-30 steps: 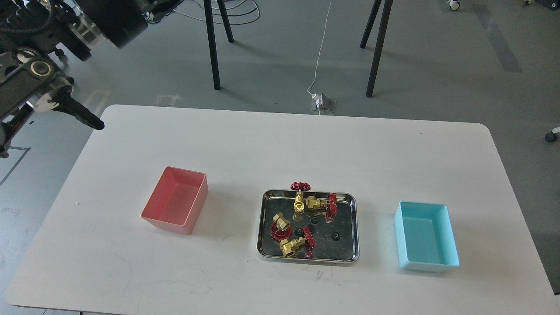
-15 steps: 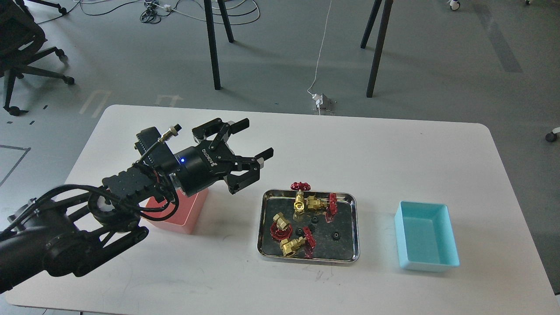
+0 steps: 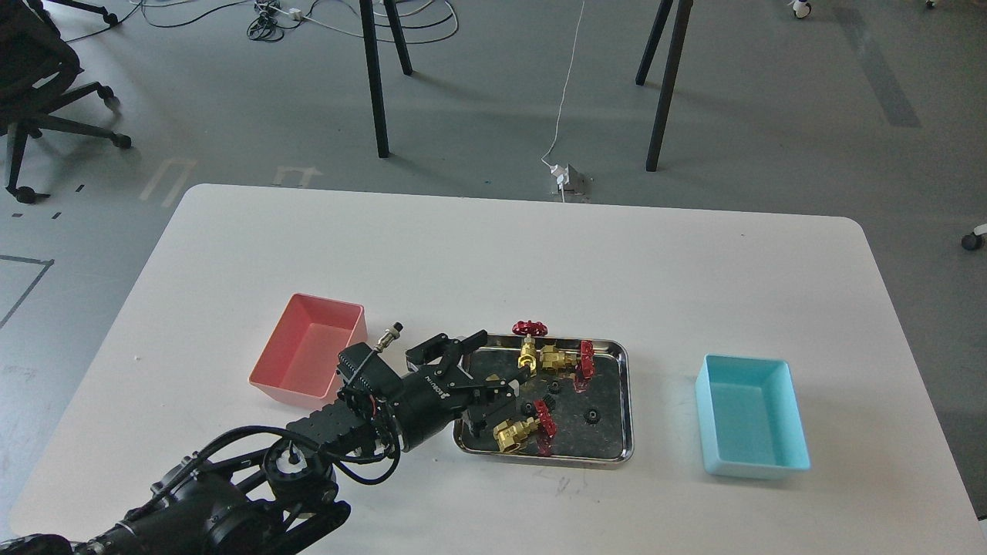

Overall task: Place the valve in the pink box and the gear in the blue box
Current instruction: 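Reach the left gripper over the tray toward a brass valve, then close the left gripper on the brass valve and lift it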

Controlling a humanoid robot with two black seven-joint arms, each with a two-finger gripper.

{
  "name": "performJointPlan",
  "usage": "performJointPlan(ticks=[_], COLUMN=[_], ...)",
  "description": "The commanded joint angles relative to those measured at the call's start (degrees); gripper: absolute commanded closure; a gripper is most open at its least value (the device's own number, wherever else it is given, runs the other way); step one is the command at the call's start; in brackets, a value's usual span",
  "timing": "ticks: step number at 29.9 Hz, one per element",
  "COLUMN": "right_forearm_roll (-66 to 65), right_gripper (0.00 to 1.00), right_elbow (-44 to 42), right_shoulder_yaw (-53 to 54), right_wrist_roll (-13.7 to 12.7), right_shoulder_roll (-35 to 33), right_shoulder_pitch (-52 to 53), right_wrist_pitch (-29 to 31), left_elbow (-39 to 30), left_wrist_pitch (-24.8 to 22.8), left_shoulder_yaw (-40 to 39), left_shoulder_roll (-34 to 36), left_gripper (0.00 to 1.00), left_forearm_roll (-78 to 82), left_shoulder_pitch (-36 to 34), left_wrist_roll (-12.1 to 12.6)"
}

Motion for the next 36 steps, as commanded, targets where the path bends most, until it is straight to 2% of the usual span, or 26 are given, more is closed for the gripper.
performJointPlan(ticks=[1,16,19,24,31,32,36], right_forearm_roll=[-0.03,-0.03,-0.03,-0.03,-0.03,-0.03,-0.12], right_gripper=[0.01,0.01,0.01,0.01,0.01,0.01,0.01], right_elbow=[-0.07,-0.24,-0.24,-0.24,-0.24,-0.33,-0.33], right_shoulder_yaw=[0.0,0.09,0.09,0.09,0.09,0.09,0.09], right_wrist_roll=[-0.01,-0.01,-0.01,-0.01,-0.01,-0.01,-0.01], right_shoulder_roll=[0.09,0.09,0.18,0.26,0.53,0.53,0.53], right_shoulder_pitch=[0.03,0.03,0.12,0.12,0.03,0.03,0.03], right_wrist_pitch=[-0.08,-0.52,-0.61,-1.23,-1.23,-1.23,-1.23], left_elbow=[2.26,6.13,6.39,6.39,6.39,6.31,5.34], left_wrist_pitch=[-0.3,-0.3,-0.56,-1.79,-2.67,-2.76,-2.93], left_shoulder_yaw=[0.01,2.3,2.38,2.21,1.68,1.51,1.24], left_shoulder_roll=[-1.5,-3.97,-3.88,-3.97,-3.88,-3.79,-3.35], left_gripper=[0.13,0.15,0.28,0.37,0.89,0.92,0.92], left_forearm_roll=[-0.01,-0.01,-0.01,-0.01,-0.01,-0.01,-0.01], left_shoulder_pitch=[0.23,1.37,1.37,1.28,0.93,0.85,0.58], left_wrist_roll=[-0.04,-0.57,-0.66,-0.66,-0.4,-0.39,-0.31])
